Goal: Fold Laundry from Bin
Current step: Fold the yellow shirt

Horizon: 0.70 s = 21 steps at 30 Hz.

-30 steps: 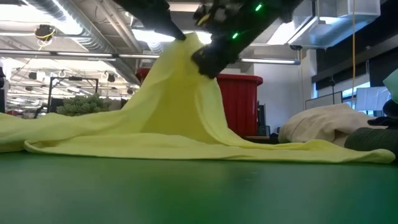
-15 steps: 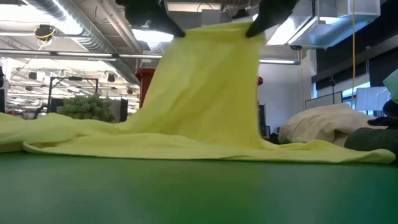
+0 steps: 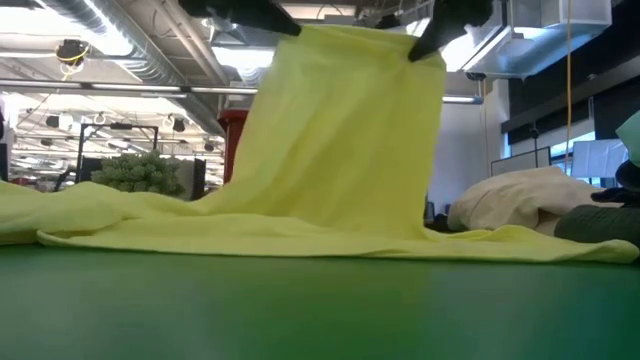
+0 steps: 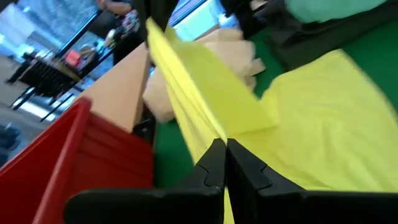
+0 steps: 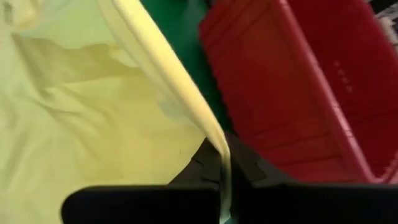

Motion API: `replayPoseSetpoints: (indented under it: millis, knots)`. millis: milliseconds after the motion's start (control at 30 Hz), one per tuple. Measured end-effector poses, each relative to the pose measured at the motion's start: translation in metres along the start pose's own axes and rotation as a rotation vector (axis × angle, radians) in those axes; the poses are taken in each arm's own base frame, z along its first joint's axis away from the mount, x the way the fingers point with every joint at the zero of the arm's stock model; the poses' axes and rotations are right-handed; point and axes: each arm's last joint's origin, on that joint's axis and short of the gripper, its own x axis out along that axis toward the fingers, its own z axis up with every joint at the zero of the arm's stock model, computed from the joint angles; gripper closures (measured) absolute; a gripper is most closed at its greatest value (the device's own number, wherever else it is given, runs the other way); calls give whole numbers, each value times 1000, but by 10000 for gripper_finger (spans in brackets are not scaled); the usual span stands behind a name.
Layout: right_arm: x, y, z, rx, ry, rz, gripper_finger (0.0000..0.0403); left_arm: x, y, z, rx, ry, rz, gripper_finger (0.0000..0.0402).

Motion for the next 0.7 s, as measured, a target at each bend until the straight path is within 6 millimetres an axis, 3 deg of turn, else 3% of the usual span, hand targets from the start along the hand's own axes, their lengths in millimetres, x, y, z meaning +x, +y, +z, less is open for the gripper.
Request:
replayPoseSetpoints:
  millis: [467,700]
  knots:
    - [-18,28,-2,-26,-10,192,403,-11,-37,12,-71,-50,-179,401]
    - [-32,47,-3,-81,-24,254,403,-5,-60,20,-75,-94,-258,401]
